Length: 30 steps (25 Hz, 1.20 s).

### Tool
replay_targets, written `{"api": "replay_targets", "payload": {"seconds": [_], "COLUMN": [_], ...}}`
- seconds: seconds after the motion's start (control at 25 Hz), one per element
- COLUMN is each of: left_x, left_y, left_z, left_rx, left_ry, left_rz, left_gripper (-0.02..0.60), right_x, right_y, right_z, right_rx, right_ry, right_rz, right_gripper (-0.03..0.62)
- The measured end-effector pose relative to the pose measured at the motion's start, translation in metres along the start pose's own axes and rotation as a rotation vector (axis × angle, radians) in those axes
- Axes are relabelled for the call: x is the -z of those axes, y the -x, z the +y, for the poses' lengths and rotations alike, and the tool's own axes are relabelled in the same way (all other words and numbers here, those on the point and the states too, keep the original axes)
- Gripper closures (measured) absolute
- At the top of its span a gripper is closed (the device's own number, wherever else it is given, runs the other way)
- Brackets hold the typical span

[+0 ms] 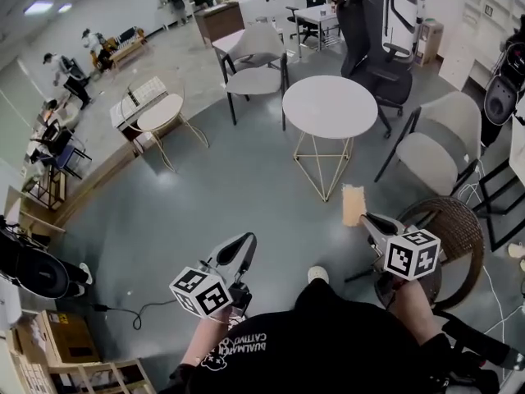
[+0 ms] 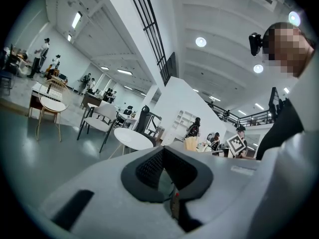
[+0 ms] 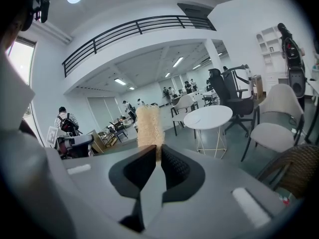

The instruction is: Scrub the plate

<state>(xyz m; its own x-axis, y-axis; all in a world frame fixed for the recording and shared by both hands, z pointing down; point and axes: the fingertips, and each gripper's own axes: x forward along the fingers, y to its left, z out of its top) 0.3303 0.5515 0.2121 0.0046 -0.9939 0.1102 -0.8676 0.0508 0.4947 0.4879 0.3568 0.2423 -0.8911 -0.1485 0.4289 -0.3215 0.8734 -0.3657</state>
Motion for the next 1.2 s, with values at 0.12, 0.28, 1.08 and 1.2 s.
{"api": "replay_targets", "payload": {"seconds": [0.12,0.28,1.08,1.2], "left_x": [-0.018,-0.039,-0.107,-0.112], "left_y": [-0.031,-0.073,-0.218,-0.227], "left_z": [0.014,0.034,0.155,0.179], "left_rx": [-0.009,-0.017,-0.078,-0.048], "left_ry": [0.001,-0.002,-0.013,-0.017], "left_rz": [-0.009,-0.022,-0.014,0.02], "left_gripper": [0.581,0.581,0.581,0.581], "right_x": [-0.026,-0.058,-0.15,-0.157], "right_y": [-0.026,-0.059,-0.196,-0.221], "right_z": [-0.017,-0.043,-0.156,-0.159], "right_rx": [-0.027,-0.049,-0.033,-0.008], "right_ry": [0.004,0.03,0.019,-0.004], "right_rz": [0.007,0.015,0.056,0.057], "right_gripper": [0.557,0.557,0.557,0.557]}}
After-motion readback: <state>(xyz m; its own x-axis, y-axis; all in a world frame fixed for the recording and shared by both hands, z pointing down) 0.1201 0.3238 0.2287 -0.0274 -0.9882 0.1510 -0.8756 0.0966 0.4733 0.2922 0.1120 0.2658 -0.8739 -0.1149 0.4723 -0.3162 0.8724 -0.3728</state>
